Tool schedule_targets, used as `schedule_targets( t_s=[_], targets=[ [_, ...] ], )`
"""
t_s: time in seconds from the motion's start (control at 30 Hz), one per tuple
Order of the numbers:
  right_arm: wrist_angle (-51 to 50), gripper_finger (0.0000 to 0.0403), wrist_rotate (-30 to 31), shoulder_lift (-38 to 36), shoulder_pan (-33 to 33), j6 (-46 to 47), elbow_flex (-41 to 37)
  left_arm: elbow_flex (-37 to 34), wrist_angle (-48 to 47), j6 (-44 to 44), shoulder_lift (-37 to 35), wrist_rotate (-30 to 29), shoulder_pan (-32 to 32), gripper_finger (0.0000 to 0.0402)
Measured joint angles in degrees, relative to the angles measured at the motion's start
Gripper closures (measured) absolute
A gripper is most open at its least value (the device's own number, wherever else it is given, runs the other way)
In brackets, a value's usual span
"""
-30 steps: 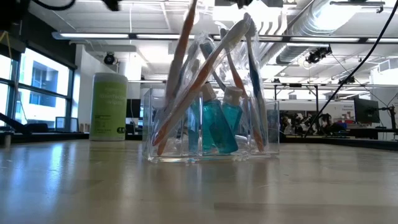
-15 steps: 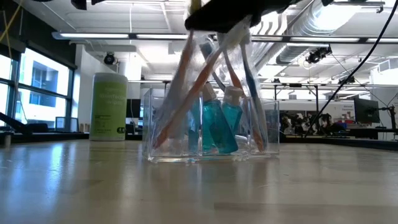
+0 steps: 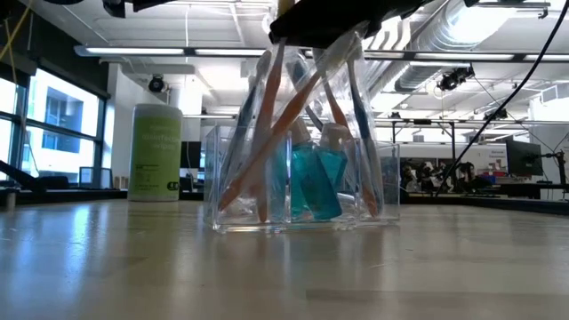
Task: Pick & Place toothbrushing station
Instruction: Put the orange toothbrush into the transparent organizer, then put the blue toothbrush into the transparent organizer
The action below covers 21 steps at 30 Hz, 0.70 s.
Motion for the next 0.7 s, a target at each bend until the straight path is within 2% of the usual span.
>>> schedule_targets(
  t_s=[0.2, 0.43, 0.7],
  targets=[
    [1.9, 0.0267, 0.2, 0.0, 0.0, -0.9, 0.0, 0.0, -0.9, 0.0, 0.0, -0.1, 0.0, 0.025],
    [4.1, 0.0197, 0.3, -1.4, 1.0, -7.3, 0.1, 0.0, -2.4, -0.3, 0.0, -1.7, 0.0, 0.025],
    [0.3, 0.018, 3.3, -7.8, 6.5, -14.1, 0.1, 0.0, -2.6, -0.2, 0.0, -3.0, 0.0, 0.025]
  ],
)
